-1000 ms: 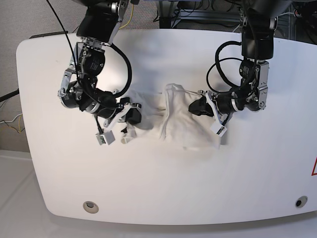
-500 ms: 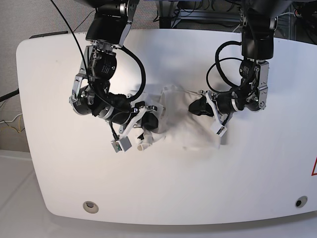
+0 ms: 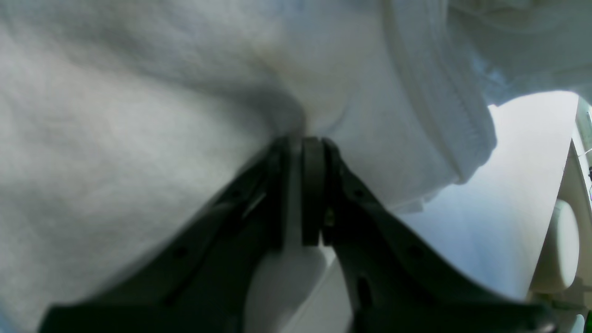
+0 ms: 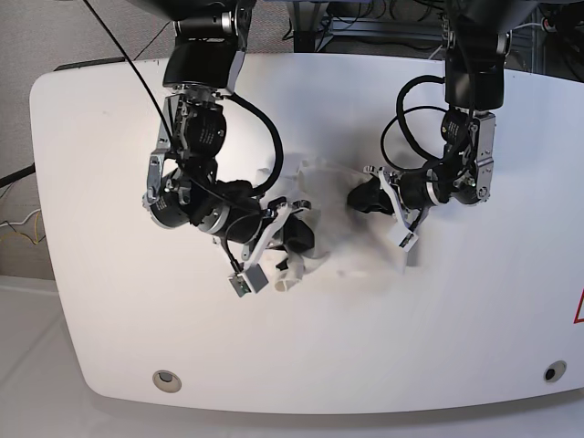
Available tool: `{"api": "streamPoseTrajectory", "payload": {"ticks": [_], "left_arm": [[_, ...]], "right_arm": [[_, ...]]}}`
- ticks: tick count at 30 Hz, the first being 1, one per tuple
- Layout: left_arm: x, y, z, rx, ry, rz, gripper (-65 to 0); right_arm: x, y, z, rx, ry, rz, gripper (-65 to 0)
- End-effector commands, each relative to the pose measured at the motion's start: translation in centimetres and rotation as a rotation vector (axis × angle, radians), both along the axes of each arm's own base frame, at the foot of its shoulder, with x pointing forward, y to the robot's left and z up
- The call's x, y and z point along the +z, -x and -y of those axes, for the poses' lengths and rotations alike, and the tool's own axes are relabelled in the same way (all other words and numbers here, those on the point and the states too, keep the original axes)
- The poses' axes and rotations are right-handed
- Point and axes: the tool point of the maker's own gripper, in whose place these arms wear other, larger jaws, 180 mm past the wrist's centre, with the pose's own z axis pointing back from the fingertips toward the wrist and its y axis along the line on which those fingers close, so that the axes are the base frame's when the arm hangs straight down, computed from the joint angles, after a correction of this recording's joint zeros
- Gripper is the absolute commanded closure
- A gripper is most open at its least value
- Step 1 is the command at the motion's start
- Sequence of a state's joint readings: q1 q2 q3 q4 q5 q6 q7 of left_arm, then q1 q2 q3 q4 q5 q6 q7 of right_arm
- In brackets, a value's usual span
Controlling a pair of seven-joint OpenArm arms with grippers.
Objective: Fold the T-shirt properly
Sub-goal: 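Fold the gripped band end with the right gripper over toward the left gripper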
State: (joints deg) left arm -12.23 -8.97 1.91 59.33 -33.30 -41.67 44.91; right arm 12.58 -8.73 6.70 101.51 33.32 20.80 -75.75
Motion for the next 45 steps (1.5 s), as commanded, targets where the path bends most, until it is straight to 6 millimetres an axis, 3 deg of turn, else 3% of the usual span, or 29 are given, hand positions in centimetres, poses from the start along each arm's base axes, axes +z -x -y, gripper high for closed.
{"api": "streamPoseTrajectory", "payload": {"ticks": [1,10,26,36,45], "left_arm": [[-3.2,2.6,-2.4,-0.053,-0.18,-0.12,-4.7],[-3.3,2.6,-2.3,-0.054,-0.178,-0.12,-4.7],[-3.3,2.6,-2.3,-0.053,-0.177,-0.119,-4.7],[-3.2,2.6,-2.4,-0.052,-0.18,-0.118,-4.7],[-3.1,2.4,-2.8,-0.047,-0.183,-0.114,-4.8]], "right_arm": [[3.0,-1.0,-1.2,0.016,-0.068,0.093,0.0],[6.2,-1.2,-4.2,0.087,-0.173,0.172,0.0],[6.7,-0.6,-10.6,0.164,-0.305,0.111,0.0],[5.1,-0.7,-11.2,0.163,-0.297,0.062,0.0],[4.9,-1.0,-11.1,0.147,-0.307,0.064,0.0]]}}
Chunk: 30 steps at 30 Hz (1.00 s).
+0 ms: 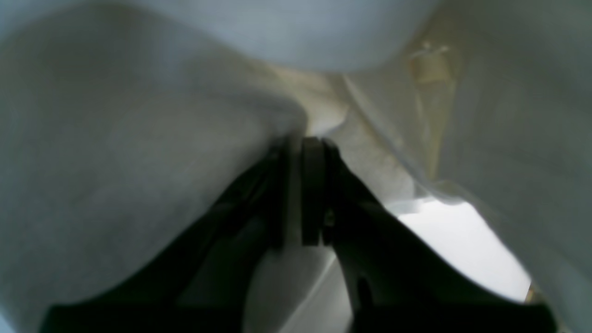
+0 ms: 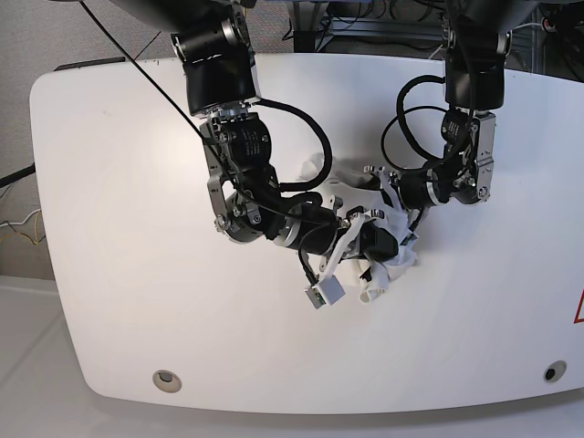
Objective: Fold the T-shirt properly
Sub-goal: 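Fold the gripped band end with the right gripper over toward the left gripper, then open the left gripper and move it outward from the folded bundle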
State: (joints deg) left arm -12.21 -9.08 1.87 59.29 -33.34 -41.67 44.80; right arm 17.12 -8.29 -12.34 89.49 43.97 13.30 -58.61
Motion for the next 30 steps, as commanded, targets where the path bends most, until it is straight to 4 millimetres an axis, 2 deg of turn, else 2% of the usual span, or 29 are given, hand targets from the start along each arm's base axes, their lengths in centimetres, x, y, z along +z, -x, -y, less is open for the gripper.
{"api": "streamPoseTrajectory", "payload": {"ticks": [1,7,9,15,19,30], "left_arm": [[-3.1,2.4,-2.7,-0.049,-0.184,-0.115,-4.8],[-3.0,2.3,-3.4,-0.047,-0.196,-0.113,-6.1],[-3.0,2.3,-3.8,-0.044,-0.205,-0.115,-9.3],[-1.3,1.1,-4.7,-0.02,-0.215,-0.067,-26.9],[0.3,0.2,-5.6,0.001,-0.232,-0.03,-33.1],[3.4,-1.1,-7.5,0.038,-0.281,0.031,-34.0]], "right_arm": [[2.6,-0.8,-0.6,-0.002,-0.06,0.059,0.0],[2.6,-0.7,-0.6,-0.001,-0.059,0.059,0.0],[2.6,-0.7,-0.6,-0.001,-0.059,0.059,0.0],[2.6,-0.8,-0.5,-0.003,-0.058,0.06,0.0],[2.6,-0.8,-0.6,-0.003,-0.058,0.058,0.0],[2.5,-0.7,-0.6,-0.003,-0.058,0.057,0.0]]}}
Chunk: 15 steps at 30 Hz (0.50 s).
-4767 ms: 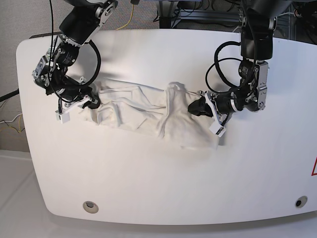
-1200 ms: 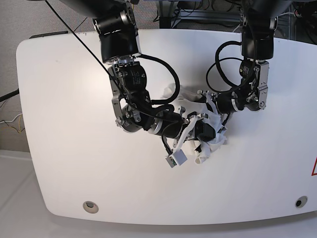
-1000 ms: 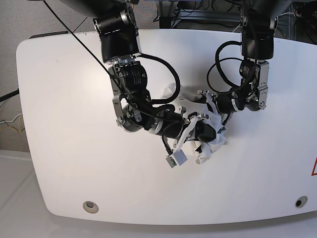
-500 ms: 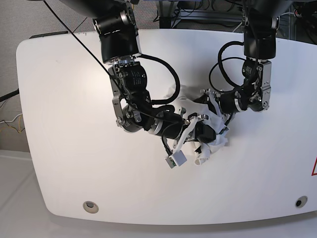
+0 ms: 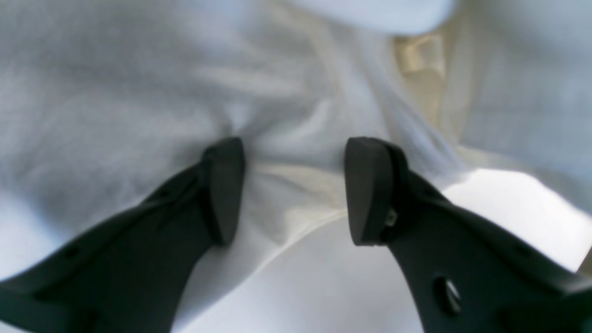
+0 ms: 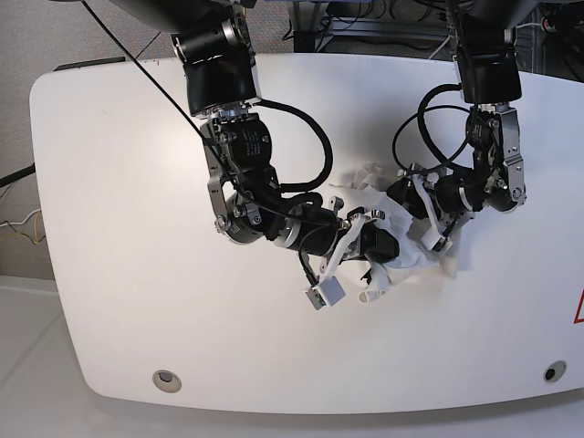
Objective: Fold the T-shirt properly
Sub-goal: 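Open the left gripper and move it outward from the folded bundle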
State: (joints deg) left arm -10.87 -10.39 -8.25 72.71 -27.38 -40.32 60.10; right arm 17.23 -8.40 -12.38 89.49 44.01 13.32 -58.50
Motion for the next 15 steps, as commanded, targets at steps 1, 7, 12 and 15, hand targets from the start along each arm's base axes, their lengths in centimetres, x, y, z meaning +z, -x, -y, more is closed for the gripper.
{"api": "streamPoseTrajectory", "payload": {"ticks": [1,7,12,15], "left_arm": [[1.1,-0.8,-0.9,0.006,-0.031,0.021,-34.0],[1.3,-0.8,0.2,0.015,0.014,0.016,-34.0],[1.9,-0.9,1.1,0.015,0.074,0.028,-34.0],[2.3,-1.0,1.7,0.015,0.111,0.035,-34.0]], "right_arm": [[2.4,-0.7,-0.5,-0.003,-0.055,0.053,0.0],[2.4,-0.7,-0.5,-0.004,-0.053,0.054,0.0],[2.2,-0.6,-0.5,-0.004,-0.053,0.051,0.0],[2.3,-0.7,-0.4,-0.005,-0.054,0.05,0.0]]}}
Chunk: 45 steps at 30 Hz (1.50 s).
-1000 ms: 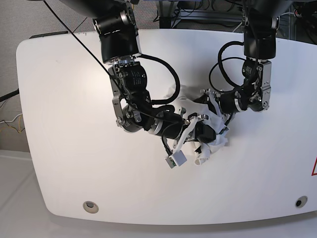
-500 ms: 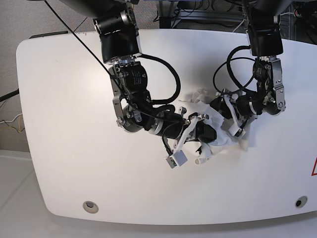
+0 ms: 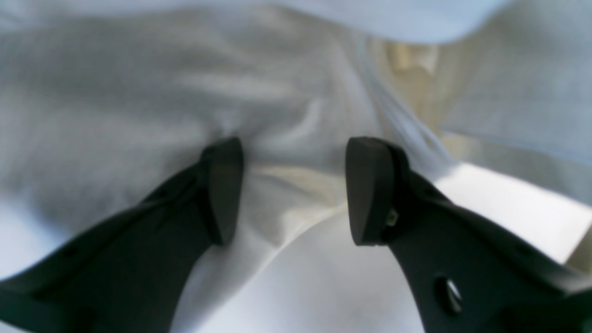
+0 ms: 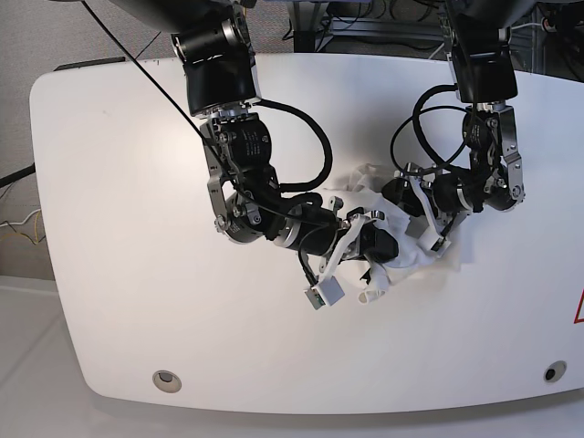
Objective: Fold the T-shirt properly
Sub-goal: 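Open the left gripper and move it outward from the folded bundle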
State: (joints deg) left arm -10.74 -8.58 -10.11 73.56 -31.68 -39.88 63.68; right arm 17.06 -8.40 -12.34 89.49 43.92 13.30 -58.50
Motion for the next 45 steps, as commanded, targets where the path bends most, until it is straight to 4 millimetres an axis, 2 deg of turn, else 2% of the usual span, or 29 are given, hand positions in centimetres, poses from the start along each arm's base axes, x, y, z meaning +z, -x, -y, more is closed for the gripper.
{"api": "streamPoseTrajectory", "payload": {"ticks": [1,3,22,27,36,39,45], "left_arm": [[1.8,-1.3,0.8,0.002,0.05,0.056,-34.0],[1.9,-1.3,1.3,0.001,0.068,0.058,-34.0],[2.8,-1.5,1.7,-0.003,0.121,0.065,-34.1],[4.4,-2.1,0.7,-0.006,0.081,0.11,-34.1],[7.4,-2.7,-2.8,0.065,0.02,0.185,-34.1],[7.8,-2.7,-3.5,0.08,0.011,0.197,-34.1],[8.0,-2.6,-6.0,0.096,-0.044,0.198,-34.1]], "right_arm": [[2.4,-0.7,-0.4,-0.004,-0.055,0.054,0.0],[2.3,-0.7,-0.4,-0.004,-0.055,0.052,0.0],[2.3,-0.6,-0.4,-0.005,-0.055,0.049,0.0],[2.2,-0.7,-0.4,-0.007,-0.048,0.051,0.0],[1.8,-0.8,-0.2,-0.014,-0.023,0.056,0.0],[1.8,-0.8,-0.2,-0.014,-0.025,0.055,0.0],[1.8,-0.8,-0.3,-0.012,-0.024,0.055,0.0]]}}
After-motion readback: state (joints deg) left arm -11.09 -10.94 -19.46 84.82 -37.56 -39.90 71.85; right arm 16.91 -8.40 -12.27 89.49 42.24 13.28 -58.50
